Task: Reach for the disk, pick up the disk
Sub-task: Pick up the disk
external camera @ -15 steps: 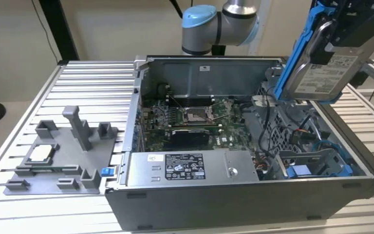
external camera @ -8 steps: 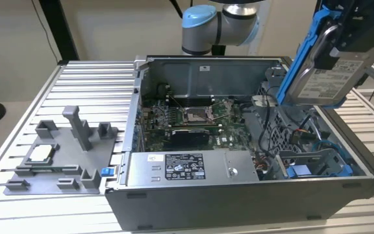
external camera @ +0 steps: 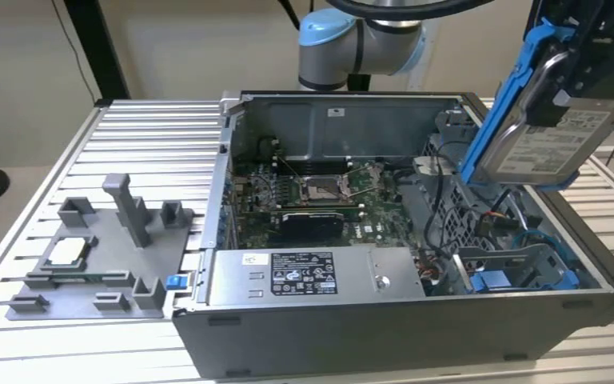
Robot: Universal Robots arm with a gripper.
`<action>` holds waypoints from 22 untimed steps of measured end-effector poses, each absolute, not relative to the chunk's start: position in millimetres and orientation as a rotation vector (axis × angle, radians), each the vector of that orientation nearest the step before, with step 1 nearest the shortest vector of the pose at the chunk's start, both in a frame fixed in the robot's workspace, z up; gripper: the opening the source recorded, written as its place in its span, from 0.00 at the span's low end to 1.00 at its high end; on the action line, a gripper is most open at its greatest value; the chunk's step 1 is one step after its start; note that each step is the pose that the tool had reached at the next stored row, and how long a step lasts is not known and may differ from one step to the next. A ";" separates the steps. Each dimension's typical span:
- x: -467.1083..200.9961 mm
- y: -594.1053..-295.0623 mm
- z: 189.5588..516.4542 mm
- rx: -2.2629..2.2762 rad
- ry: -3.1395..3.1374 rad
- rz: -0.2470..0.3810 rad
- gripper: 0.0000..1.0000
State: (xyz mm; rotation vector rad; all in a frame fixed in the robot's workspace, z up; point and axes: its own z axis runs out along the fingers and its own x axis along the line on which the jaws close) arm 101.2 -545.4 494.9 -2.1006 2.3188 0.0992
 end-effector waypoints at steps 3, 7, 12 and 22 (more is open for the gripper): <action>101.3 -555.4 494.6 -2.101 2.319 0.099 0.00; 101.2 -569.0 494.2 -2.101 2.319 0.100 0.00; 101.2 -585.9 493.8 -2.101 2.319 0.100 0.00; 101.2 -606.8 493.3 -2.101 2.319 0.100 0.00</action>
